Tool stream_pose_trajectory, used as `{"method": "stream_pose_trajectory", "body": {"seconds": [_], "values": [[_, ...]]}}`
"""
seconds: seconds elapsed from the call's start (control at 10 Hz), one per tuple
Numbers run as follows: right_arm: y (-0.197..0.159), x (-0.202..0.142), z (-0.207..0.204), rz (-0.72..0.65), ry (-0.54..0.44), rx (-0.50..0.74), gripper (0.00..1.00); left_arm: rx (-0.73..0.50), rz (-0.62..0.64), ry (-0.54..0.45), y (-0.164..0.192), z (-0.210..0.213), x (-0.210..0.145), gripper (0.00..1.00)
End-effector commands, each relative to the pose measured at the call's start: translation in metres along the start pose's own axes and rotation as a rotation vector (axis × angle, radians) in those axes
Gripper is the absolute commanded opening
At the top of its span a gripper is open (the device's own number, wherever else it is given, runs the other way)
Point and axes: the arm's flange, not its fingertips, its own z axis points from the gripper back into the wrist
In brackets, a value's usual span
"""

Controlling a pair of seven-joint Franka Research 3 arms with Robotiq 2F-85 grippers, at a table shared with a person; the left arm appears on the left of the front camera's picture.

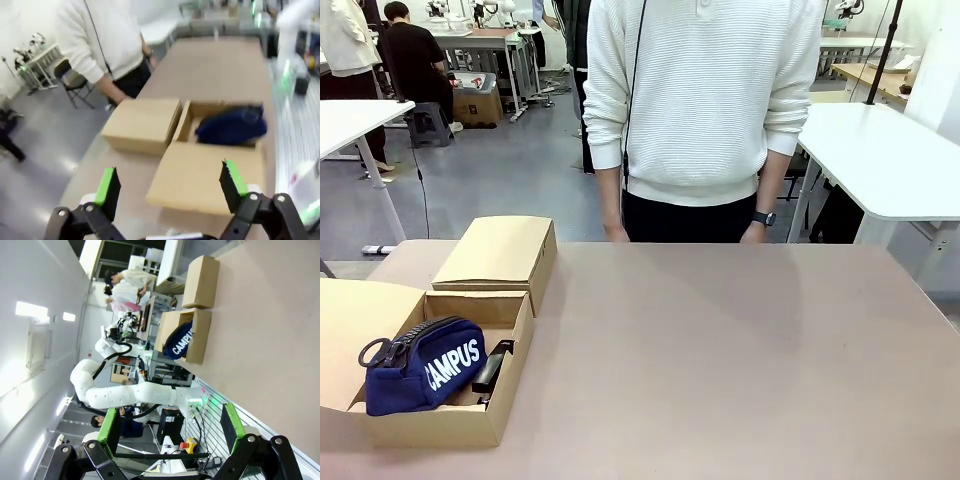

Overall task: Place items inside the box.
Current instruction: Close the lid of the Mailer Box closest to the robot.

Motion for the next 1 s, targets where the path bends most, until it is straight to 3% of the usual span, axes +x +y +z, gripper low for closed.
{"method": "stream_pose_trajectory", "body": {"seconds": [0.0,0.1,0.2,0.3,0.4,0.9], "values": [[0.002,0.000,0.001,0.017,-0.006,0.021,1.00,0.210,-0.398,0.235,-0.011,-0.028,-0.010,1.00],[0.002,0.000,0.001,0.017,-0.006,0.021,1.00,0.215,-0.444,0.280,-0.011,-0.034,-0.011,1.00],[0.002,0.000,0.001,0.017,-0.006,0.021,1.00,0.191,-0.403,0.320,-0.009,-0.038,-0.010,1.00],[0.002,0.000,0.001,0.017,-0.006,0.021,1.00,0.262,-0.266,0.340,0.000,-0.040,-0.008,1.00],[0.002,0.000,0.001,0.017,-0.006,0.021,1.00,0.126,-0.316,0.231,0.015,-0.026,0.008,1.00],[0.002,0.000,0.001,0.017,-0.006,0.021,1.00,0.126,-0.316,0.231,0.015,-0.026,0.008,1.00]]}}
